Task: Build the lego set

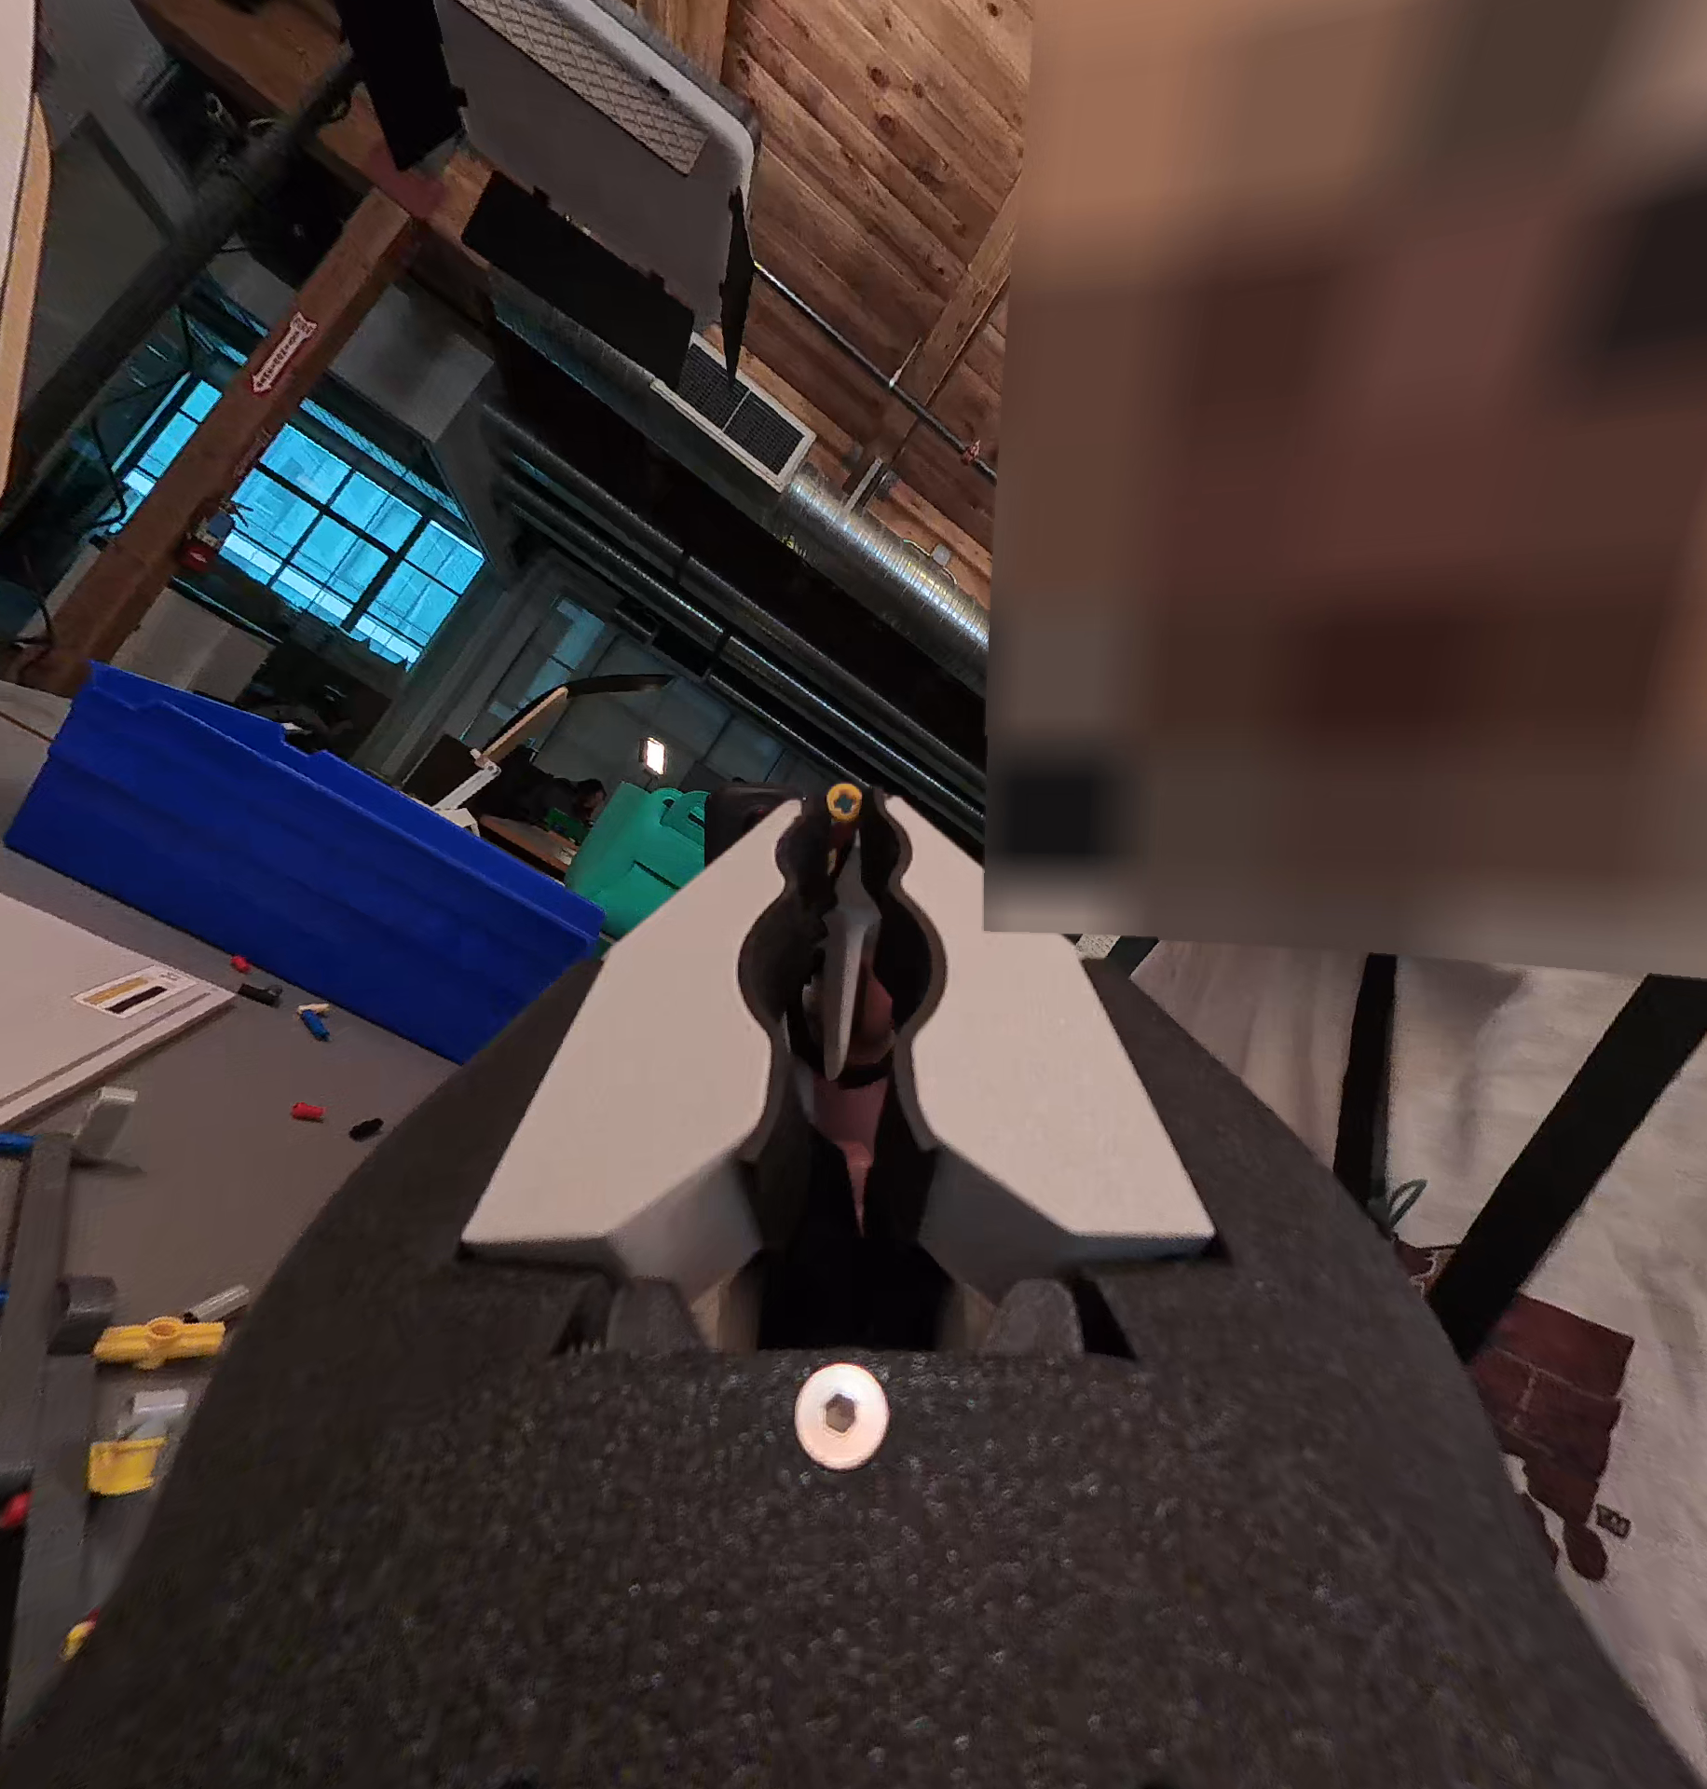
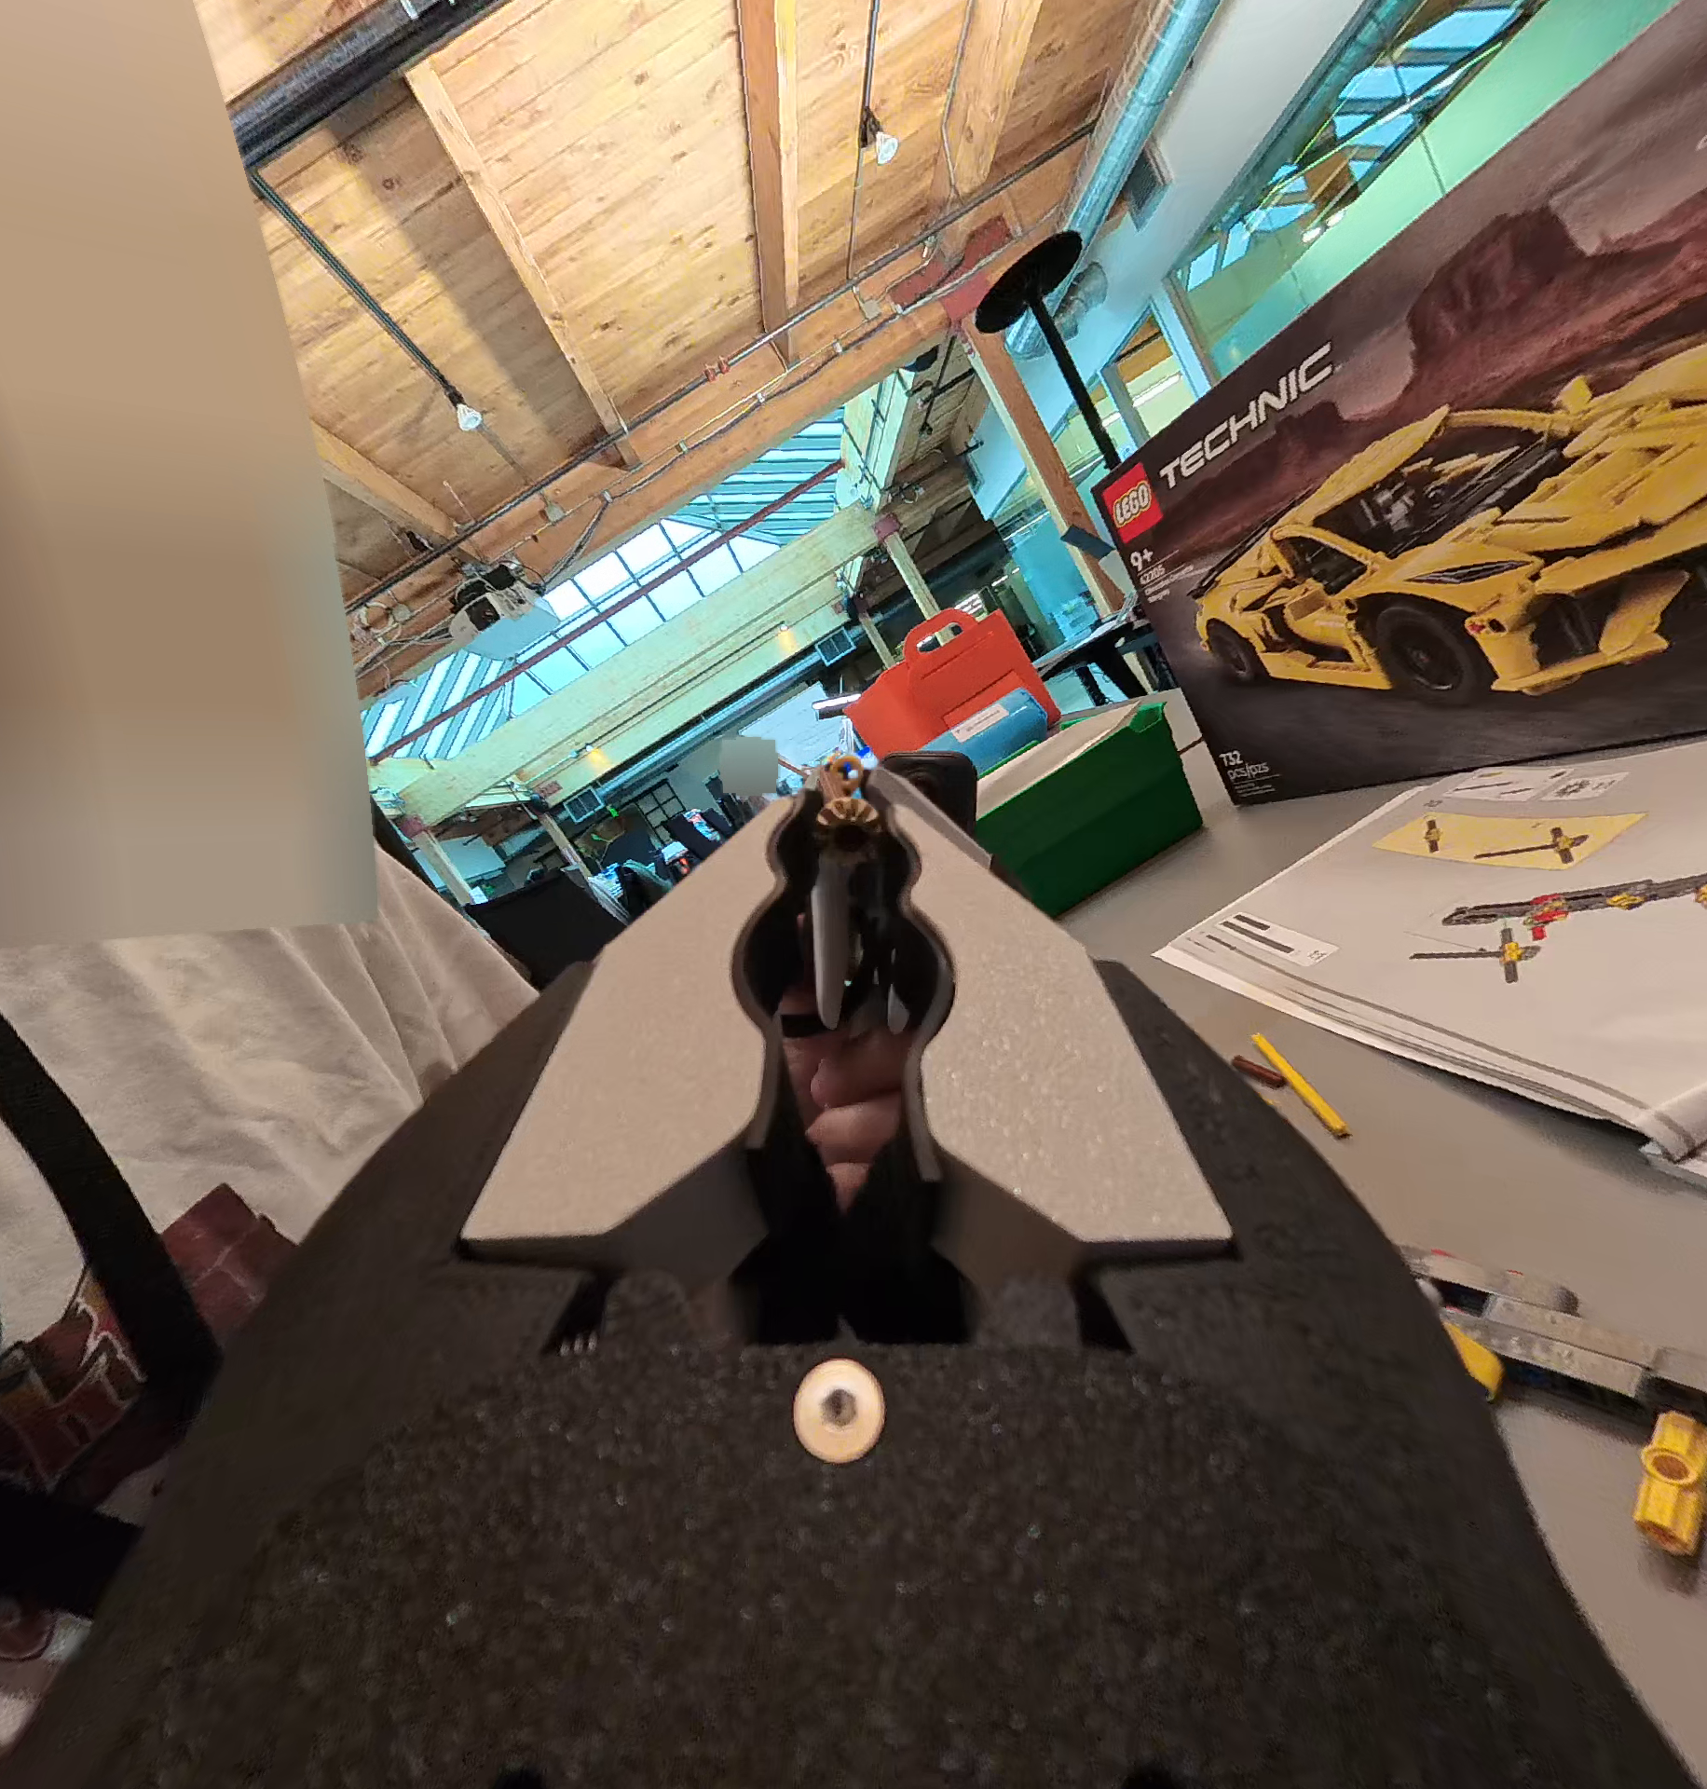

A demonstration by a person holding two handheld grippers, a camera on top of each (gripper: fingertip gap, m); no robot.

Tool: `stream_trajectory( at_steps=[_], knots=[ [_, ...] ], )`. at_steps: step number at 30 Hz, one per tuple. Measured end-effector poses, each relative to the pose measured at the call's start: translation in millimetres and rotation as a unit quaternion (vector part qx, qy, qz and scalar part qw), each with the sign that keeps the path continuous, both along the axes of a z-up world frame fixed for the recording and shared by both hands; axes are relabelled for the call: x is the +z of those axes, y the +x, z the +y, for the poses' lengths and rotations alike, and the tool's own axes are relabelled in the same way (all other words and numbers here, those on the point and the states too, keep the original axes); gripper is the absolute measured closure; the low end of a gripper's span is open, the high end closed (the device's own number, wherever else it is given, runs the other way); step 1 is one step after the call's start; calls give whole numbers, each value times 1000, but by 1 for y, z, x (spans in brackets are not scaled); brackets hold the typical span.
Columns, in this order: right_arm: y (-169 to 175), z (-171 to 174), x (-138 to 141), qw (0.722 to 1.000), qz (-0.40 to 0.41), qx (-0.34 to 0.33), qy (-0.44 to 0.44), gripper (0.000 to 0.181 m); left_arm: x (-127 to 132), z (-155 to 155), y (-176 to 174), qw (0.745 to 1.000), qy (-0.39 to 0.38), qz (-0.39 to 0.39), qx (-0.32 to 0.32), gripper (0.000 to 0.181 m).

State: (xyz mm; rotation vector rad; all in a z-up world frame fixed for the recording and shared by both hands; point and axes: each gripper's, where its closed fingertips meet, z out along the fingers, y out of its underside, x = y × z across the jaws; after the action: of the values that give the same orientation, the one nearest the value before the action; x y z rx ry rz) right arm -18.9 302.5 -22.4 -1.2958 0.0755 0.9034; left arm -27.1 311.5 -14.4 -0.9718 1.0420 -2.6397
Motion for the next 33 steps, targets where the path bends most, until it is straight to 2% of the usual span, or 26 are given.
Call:
stream_trajectory(
  at_steps=[17,23,26,33],
  knots=[
    [6,-4,-6,999,-36,-15,-14,171,-7,-7,3,1000,18,17,-11,177],
    [5,-2,-15,999,-32,0,-36,171,-13,-6,4,996,84,21,13,177],
    [3,-2,-21,996,-66,1,-54,171,-16,-6,4,994,107,28,6,177],
    [-3,-10,-40,980,-172,36,-97,171,-30,-13,-5,982,170,49,-59,177]
  ],
)
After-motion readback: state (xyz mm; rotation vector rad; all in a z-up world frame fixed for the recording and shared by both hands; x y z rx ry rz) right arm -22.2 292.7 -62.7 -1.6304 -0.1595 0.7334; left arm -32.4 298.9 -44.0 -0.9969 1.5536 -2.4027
